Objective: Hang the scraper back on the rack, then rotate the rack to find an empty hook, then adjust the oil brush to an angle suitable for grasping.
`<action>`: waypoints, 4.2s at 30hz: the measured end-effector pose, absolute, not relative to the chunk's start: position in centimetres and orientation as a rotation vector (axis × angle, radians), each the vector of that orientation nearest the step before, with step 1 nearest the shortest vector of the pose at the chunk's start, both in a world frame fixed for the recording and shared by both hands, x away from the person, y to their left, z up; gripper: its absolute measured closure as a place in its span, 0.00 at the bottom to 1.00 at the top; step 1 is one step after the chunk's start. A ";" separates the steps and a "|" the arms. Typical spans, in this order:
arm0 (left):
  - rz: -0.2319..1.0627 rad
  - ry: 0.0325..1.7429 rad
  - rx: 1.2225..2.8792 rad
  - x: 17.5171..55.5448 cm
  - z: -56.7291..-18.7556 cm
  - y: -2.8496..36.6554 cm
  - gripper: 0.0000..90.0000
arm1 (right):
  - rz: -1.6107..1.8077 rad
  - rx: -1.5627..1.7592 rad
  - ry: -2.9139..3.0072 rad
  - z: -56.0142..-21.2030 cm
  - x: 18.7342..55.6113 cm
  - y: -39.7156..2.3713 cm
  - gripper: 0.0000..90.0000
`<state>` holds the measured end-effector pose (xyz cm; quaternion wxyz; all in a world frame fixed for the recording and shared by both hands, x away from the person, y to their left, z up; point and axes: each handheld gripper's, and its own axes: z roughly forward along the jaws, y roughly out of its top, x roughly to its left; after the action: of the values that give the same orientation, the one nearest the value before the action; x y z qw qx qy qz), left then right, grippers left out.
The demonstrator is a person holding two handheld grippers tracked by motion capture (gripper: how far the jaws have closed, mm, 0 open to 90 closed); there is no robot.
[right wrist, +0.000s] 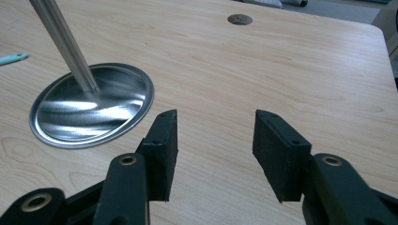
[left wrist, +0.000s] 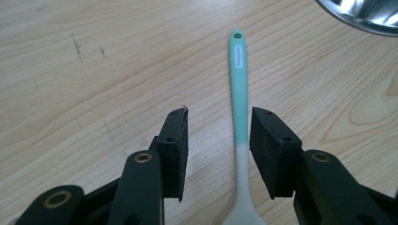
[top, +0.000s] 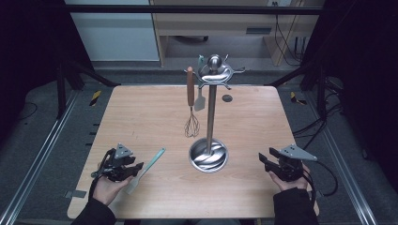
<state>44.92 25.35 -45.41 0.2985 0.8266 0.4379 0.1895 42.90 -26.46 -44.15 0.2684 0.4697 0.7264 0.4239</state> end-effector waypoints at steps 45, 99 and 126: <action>0.378 1.241 2.351 45.9 -47.5 23.7 0.92 | 1.133 1.252 1.992 -44.3 43.0 -26.4 0.59; 0.505 1.188 2.058 44.3 -43.2 26.2 0.92 | 1.132 1.260 1.986 -44.3 43.1 -26.5 0.58; 0.606 1.043 1.822 41.4 -38.0 26.4 0.92 | 1.119 1.256 1.989 -44.5 43.2 -26.6 0.58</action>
<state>41.39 26.37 -38.03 0.4601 0.7402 0.4239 0.2463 43.20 -26.55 -44.48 0.2651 0.4648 0.7362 0.4144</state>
